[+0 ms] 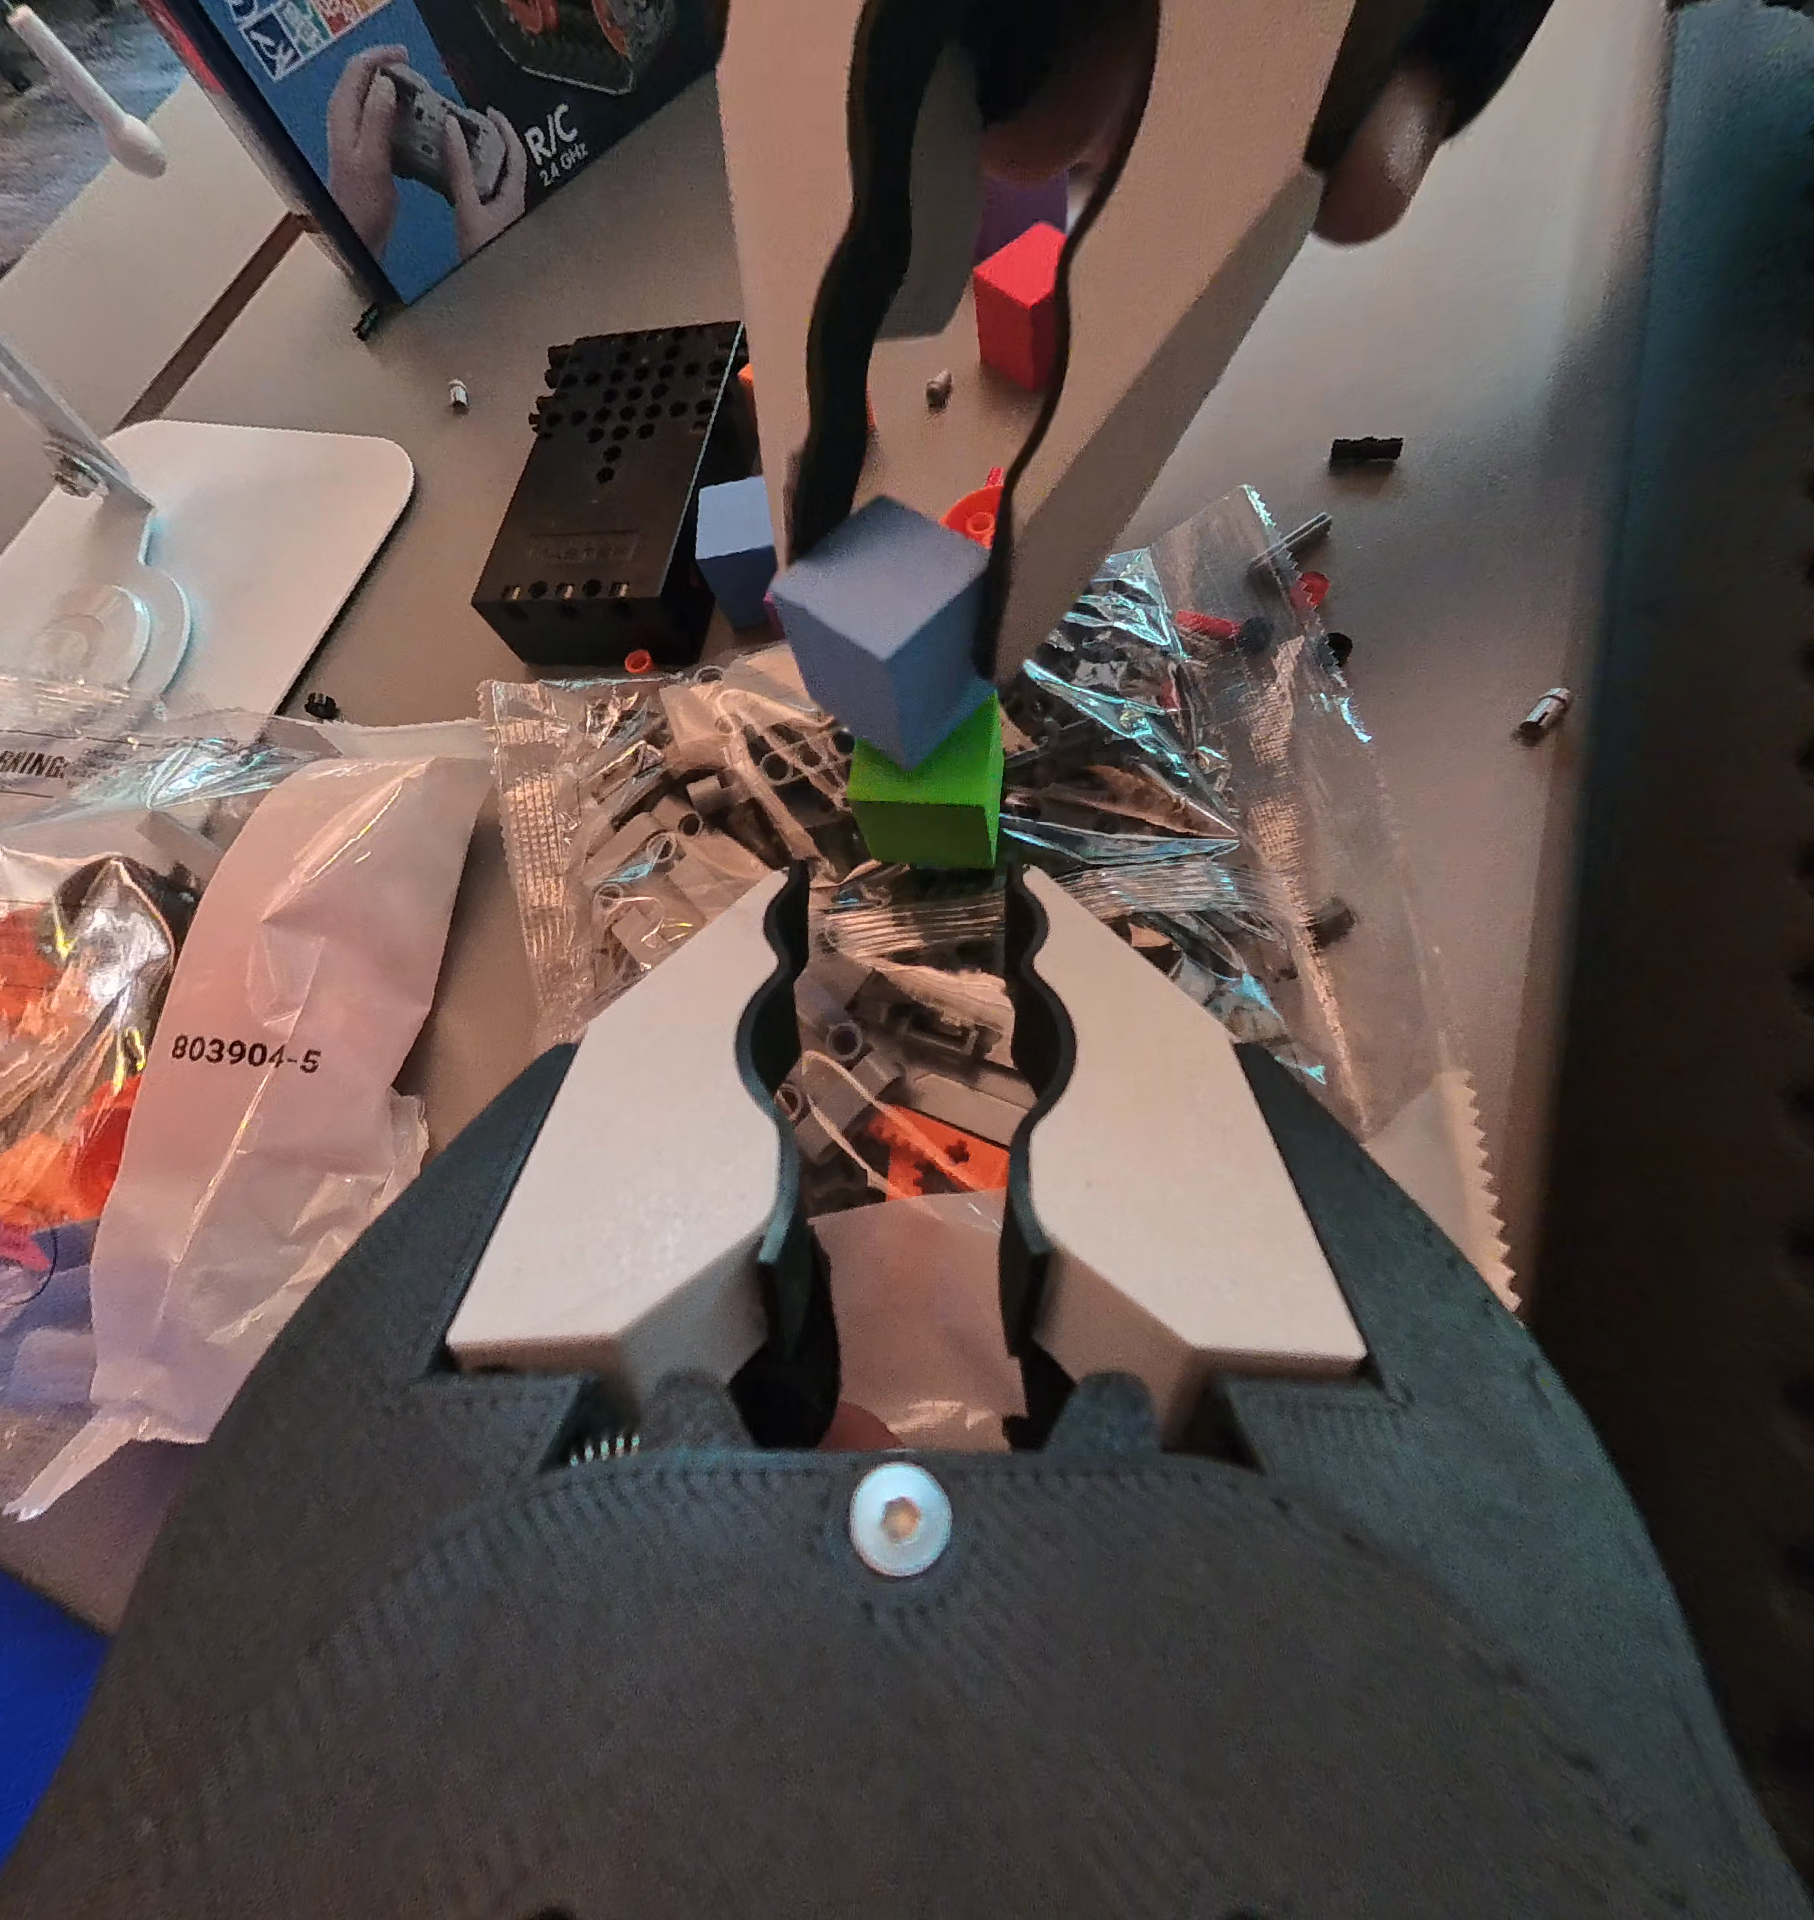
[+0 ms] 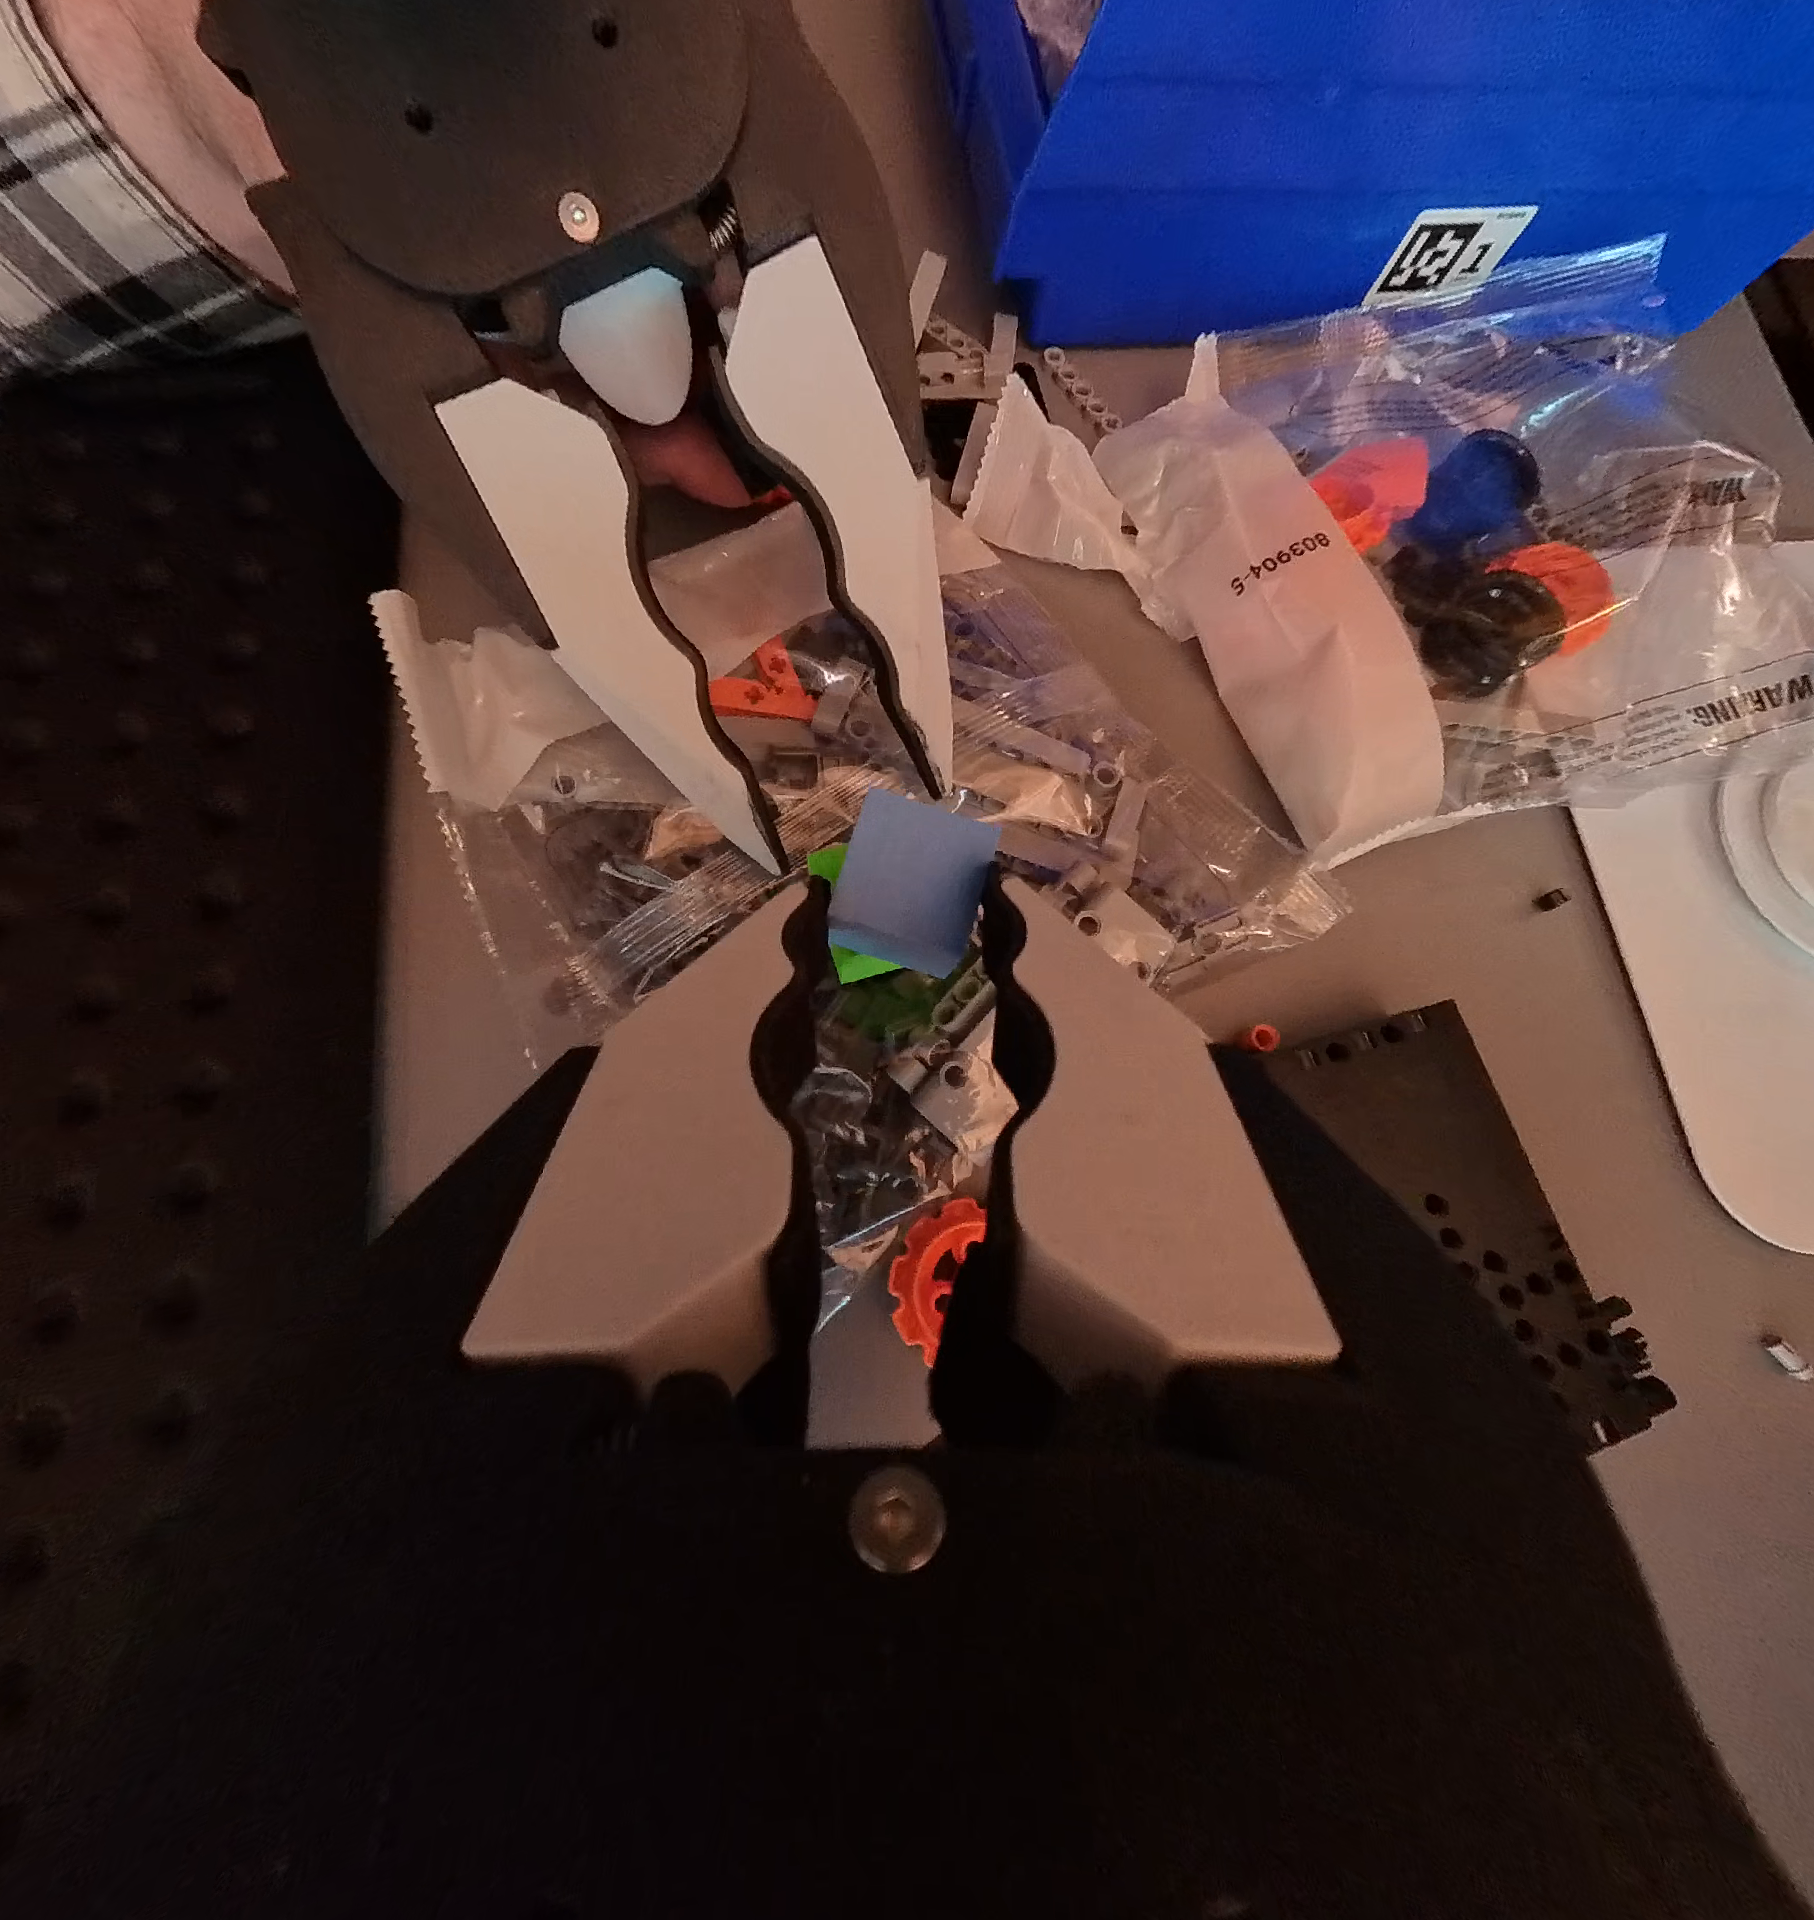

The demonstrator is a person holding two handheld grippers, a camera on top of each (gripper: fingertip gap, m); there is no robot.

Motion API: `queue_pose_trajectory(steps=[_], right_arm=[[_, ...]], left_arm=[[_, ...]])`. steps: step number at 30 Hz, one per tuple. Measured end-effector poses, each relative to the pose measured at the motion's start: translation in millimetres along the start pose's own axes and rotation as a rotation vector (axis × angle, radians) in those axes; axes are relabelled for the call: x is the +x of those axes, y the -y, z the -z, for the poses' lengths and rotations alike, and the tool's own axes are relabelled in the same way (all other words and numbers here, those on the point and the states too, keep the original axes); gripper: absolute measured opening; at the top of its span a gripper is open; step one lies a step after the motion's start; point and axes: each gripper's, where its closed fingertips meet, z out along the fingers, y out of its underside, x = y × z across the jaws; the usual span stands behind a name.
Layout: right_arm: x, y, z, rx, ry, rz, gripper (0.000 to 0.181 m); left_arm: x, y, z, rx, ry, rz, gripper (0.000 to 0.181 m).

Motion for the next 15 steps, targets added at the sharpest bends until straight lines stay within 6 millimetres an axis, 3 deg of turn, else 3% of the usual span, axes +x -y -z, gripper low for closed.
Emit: queue_pose_trajectory(steps=[15], right_arm=[[-5.2, -7.3, -15.7, -0.053, 0.004, 0.020, 0.033]], left_arm=[[-0.1, -1.0, -3.8, -0.008, 0.008, -0.007, 0.034]])
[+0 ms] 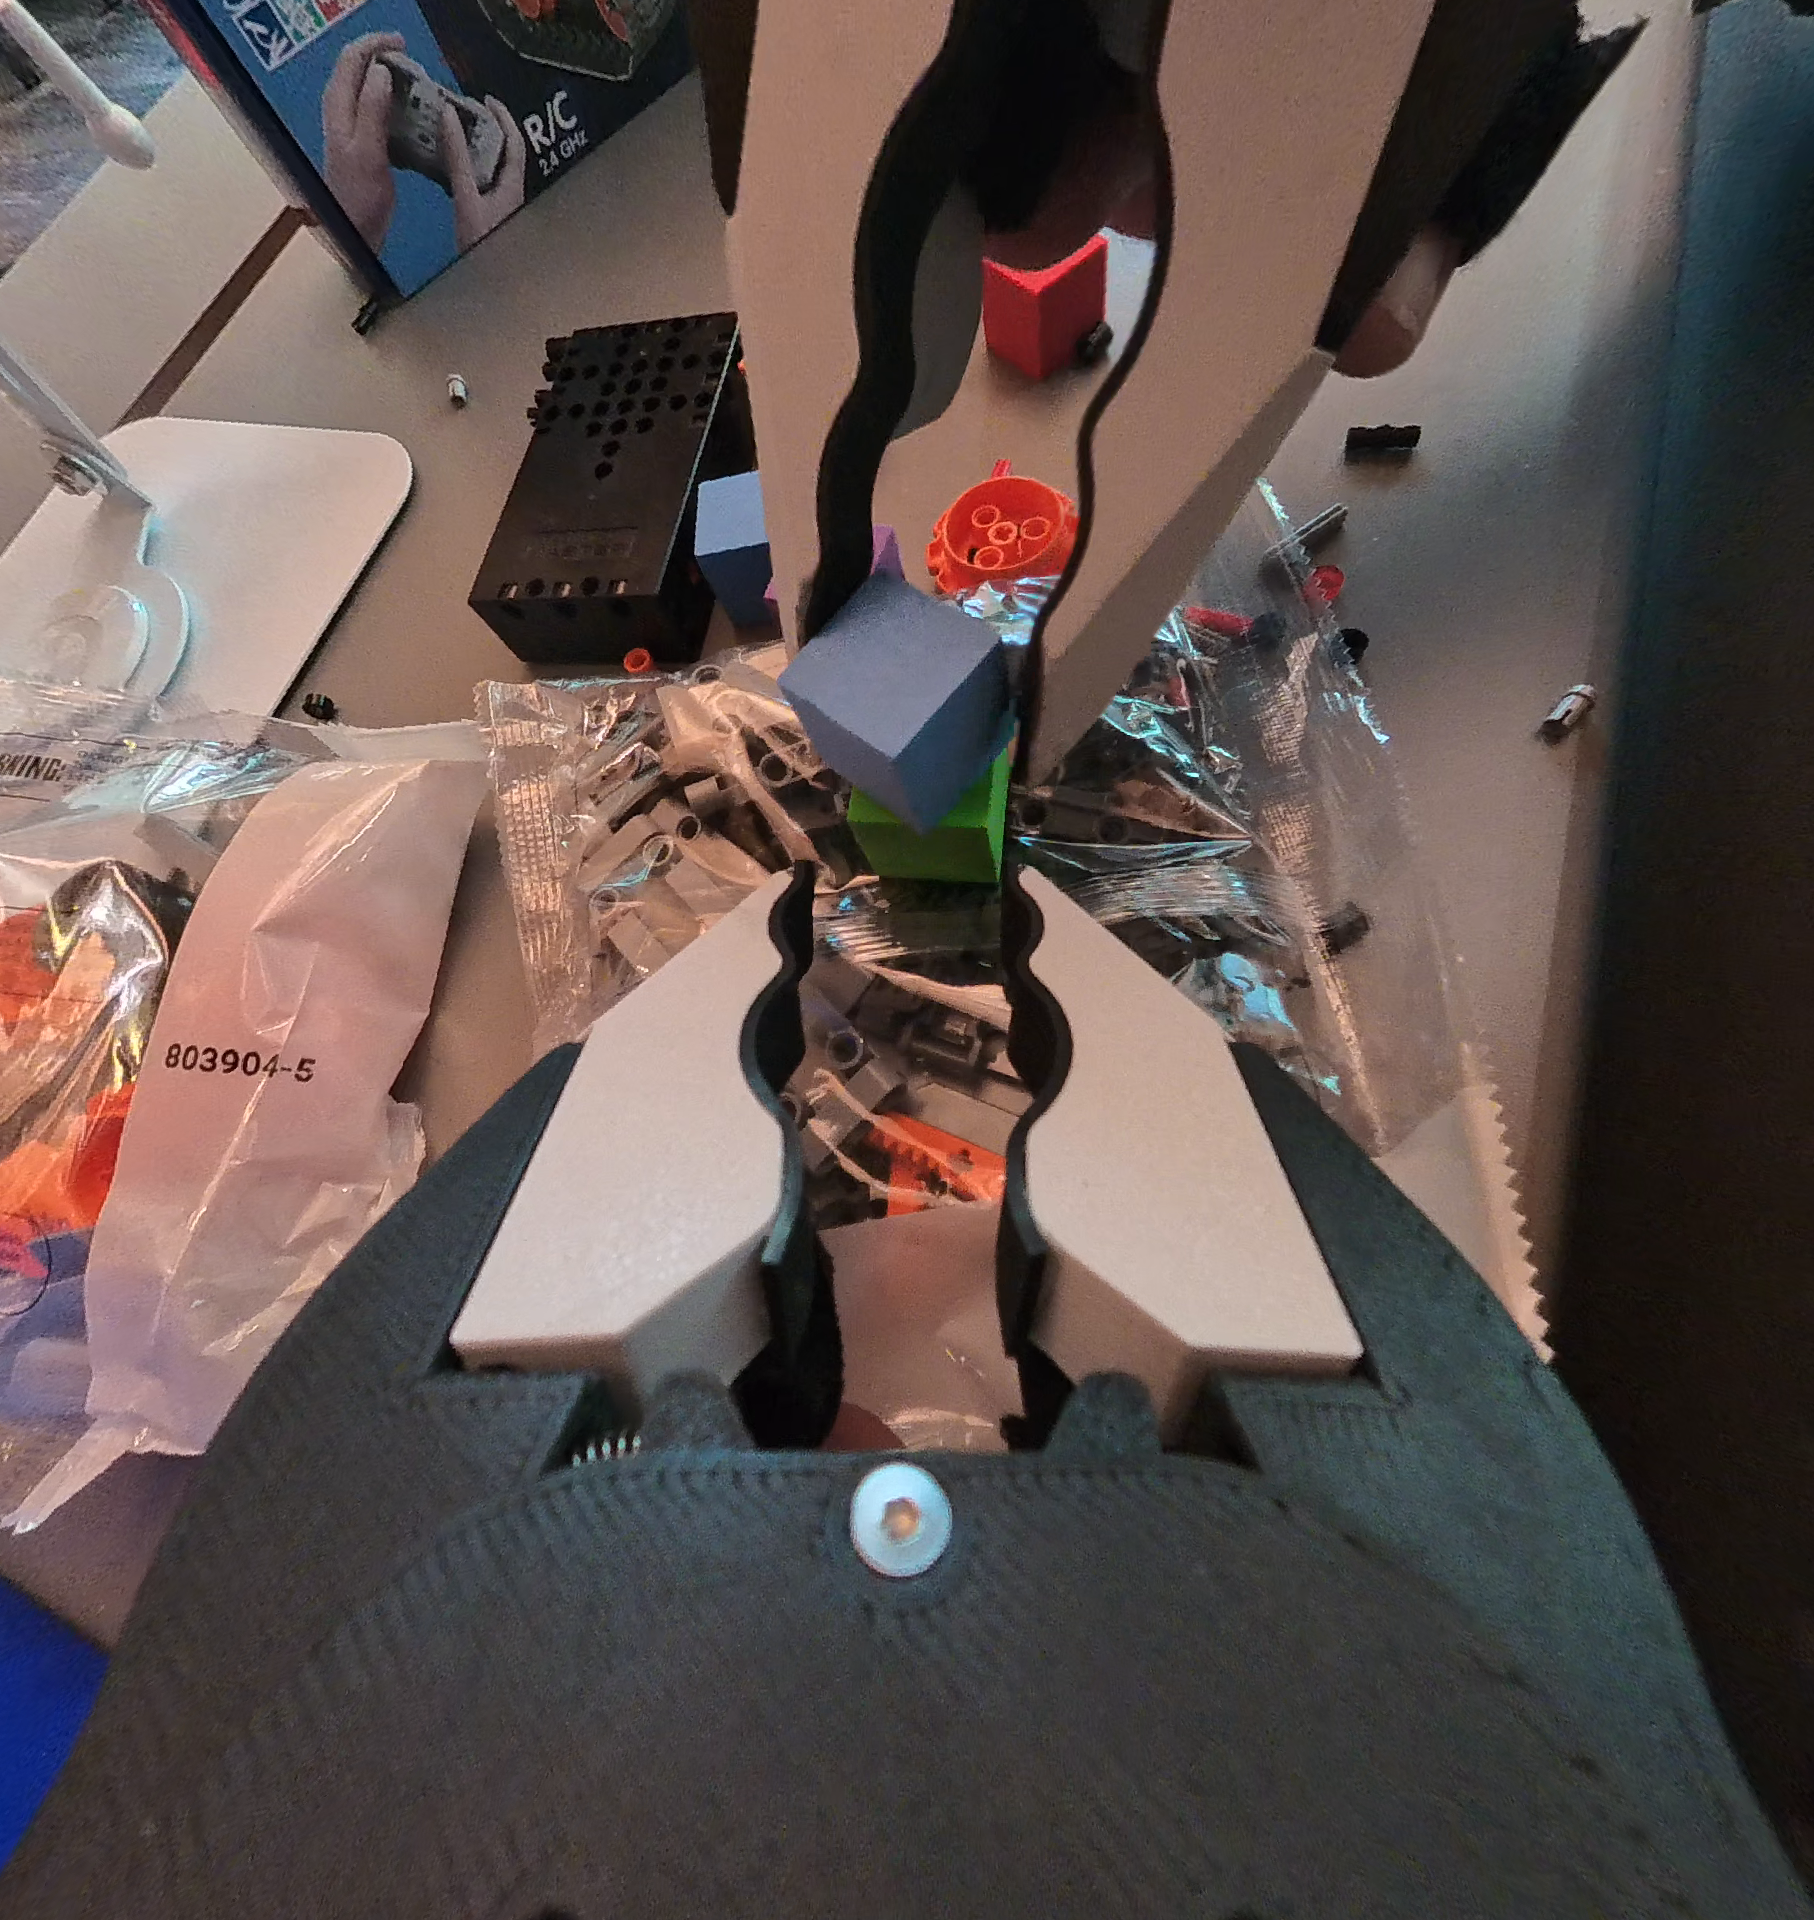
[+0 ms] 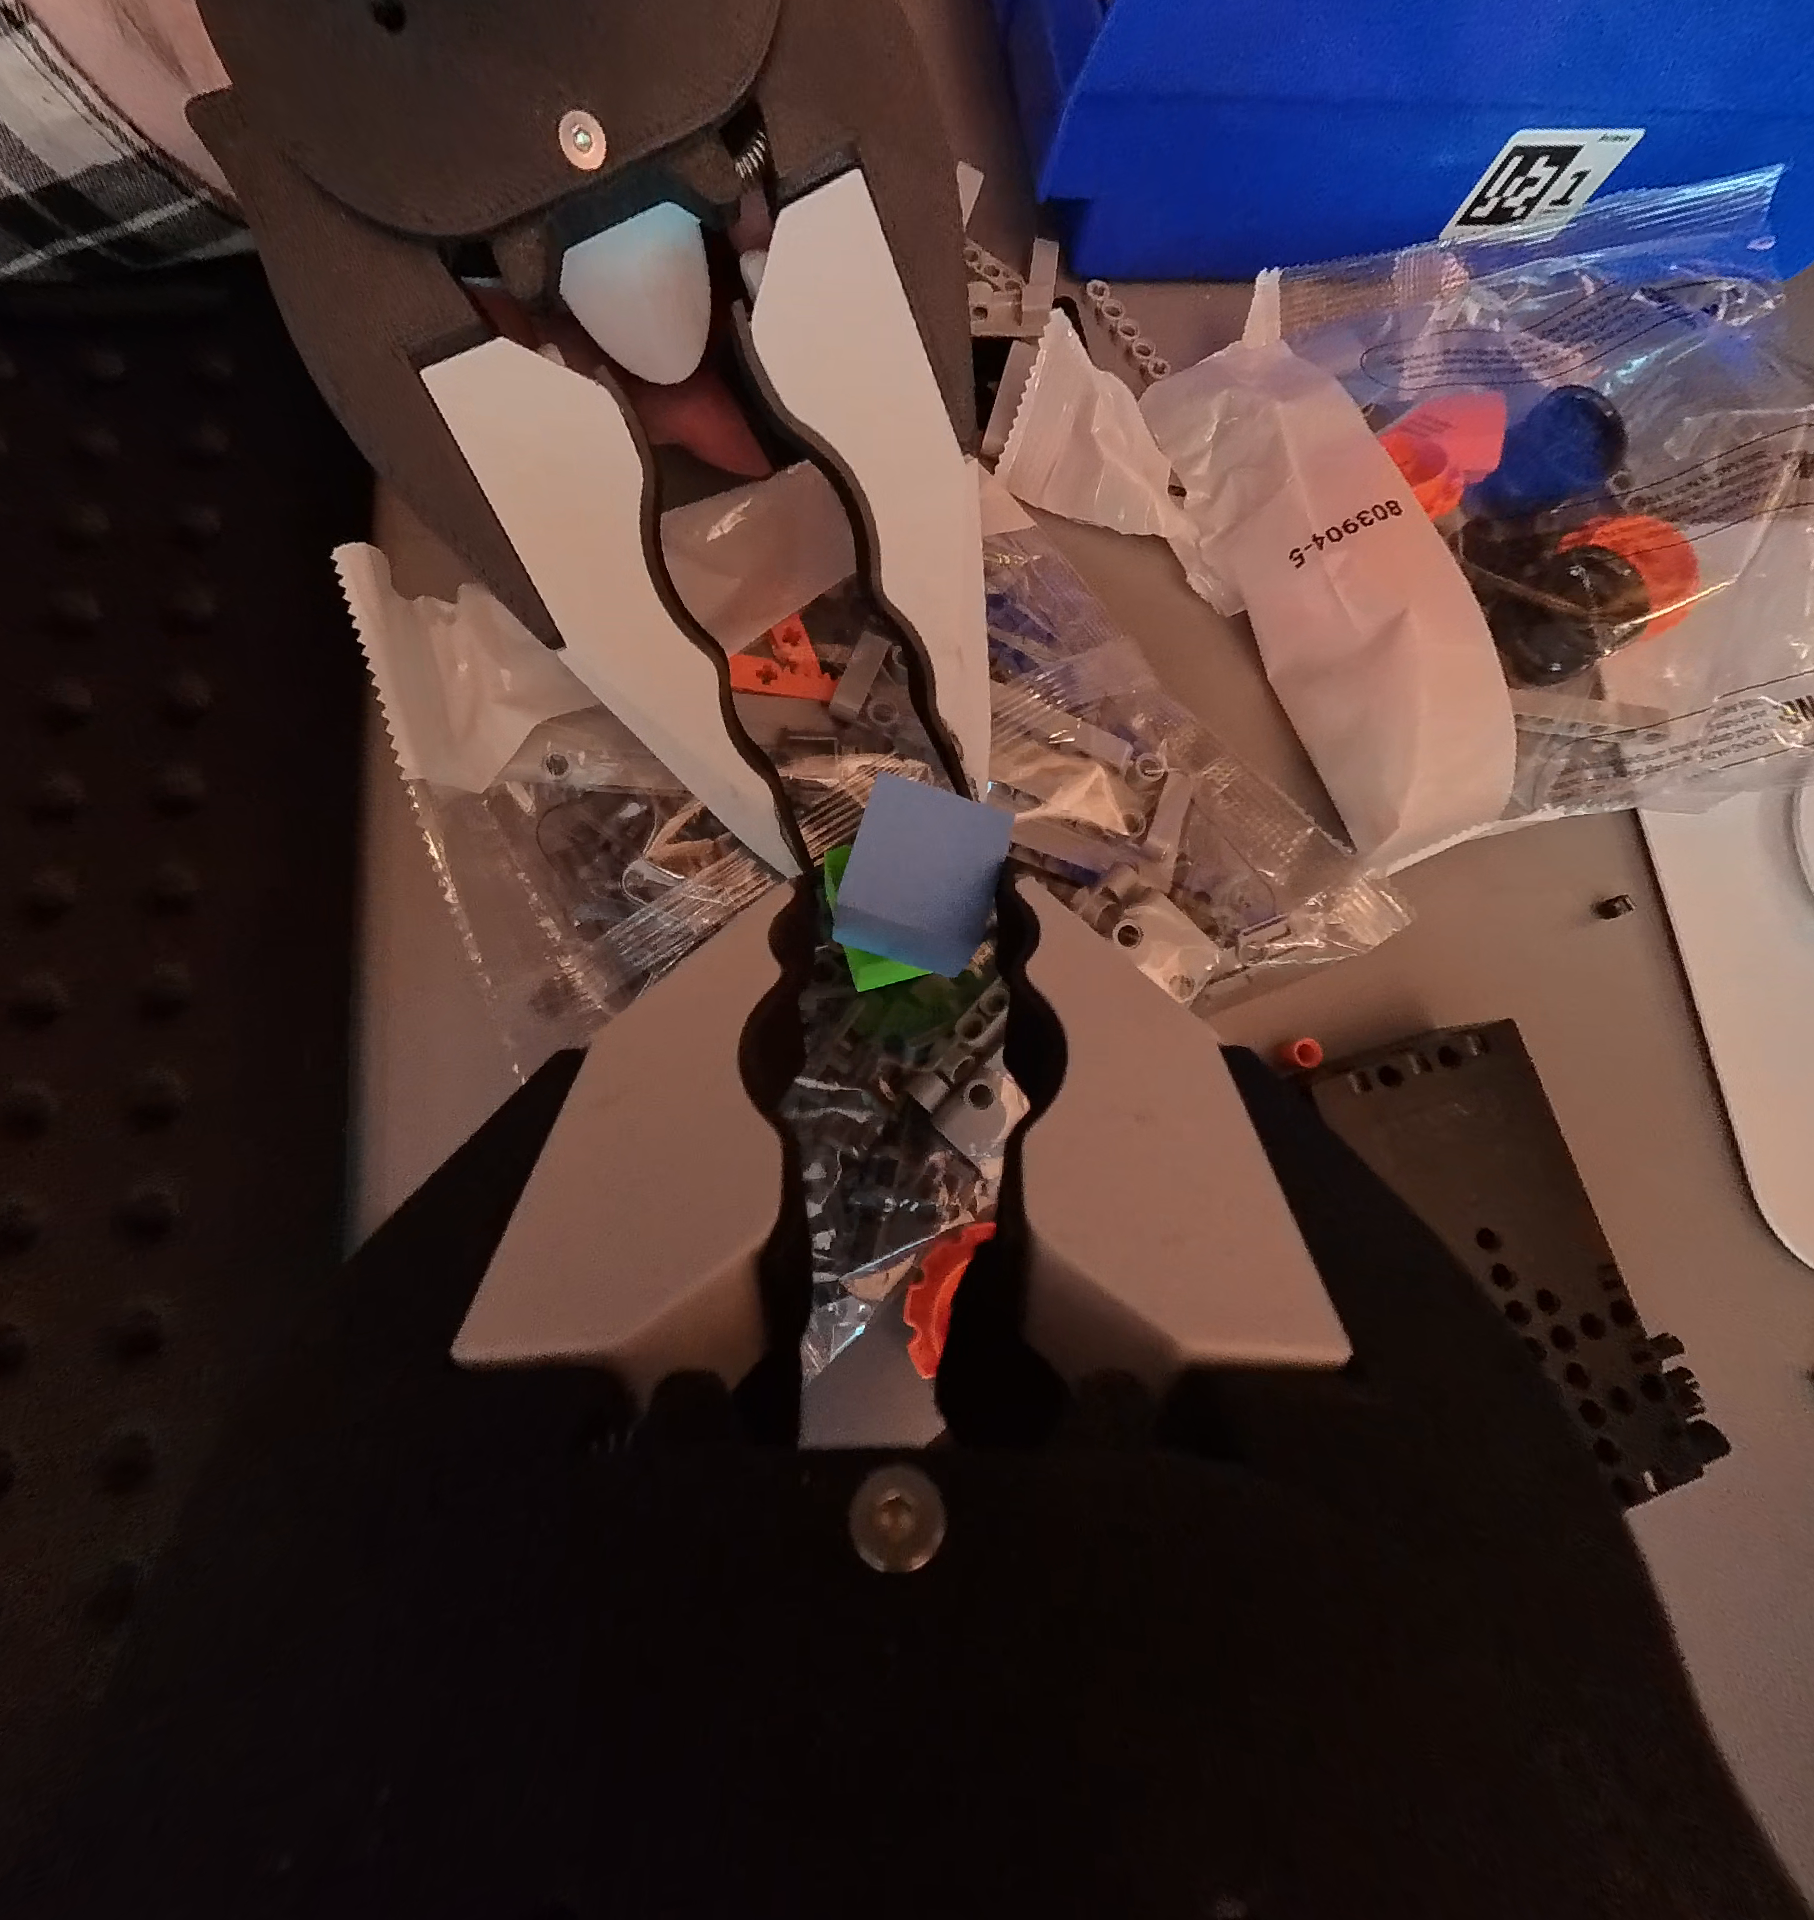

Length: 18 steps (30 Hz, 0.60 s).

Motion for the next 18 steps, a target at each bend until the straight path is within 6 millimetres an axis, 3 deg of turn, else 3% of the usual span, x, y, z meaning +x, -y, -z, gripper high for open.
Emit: queue_pose_trajectory(steps=[5, 10, 12, 18], right_arm=[[3.4, 4.4, 11.7, 0.041, -0.014, -0.010, 0.039], [26.9, 1.6, 51.3, 0.134, -0.087, -0.076, 0.040], [41.3, -10.3, 70.4, 0.150, -0.132, -0.123, 0.042], [76.5, -72.6, 114.5, 0.094, -0.272, -0.264, 0.044]], left_arm=[[-1.3, 1.7, 2.4, 0.012, 0.006, 0.000, 0.035], [-1.4, 7.4, 7.7, 0.047, 0.003, 0.000, 0.035], [-1.8, 7.8, 8.5, 0.050, 0.004, 0.000, 0.036], [0.8, 10.0, 7.3, 0.053, 0.001, -0.016, 0.037]])
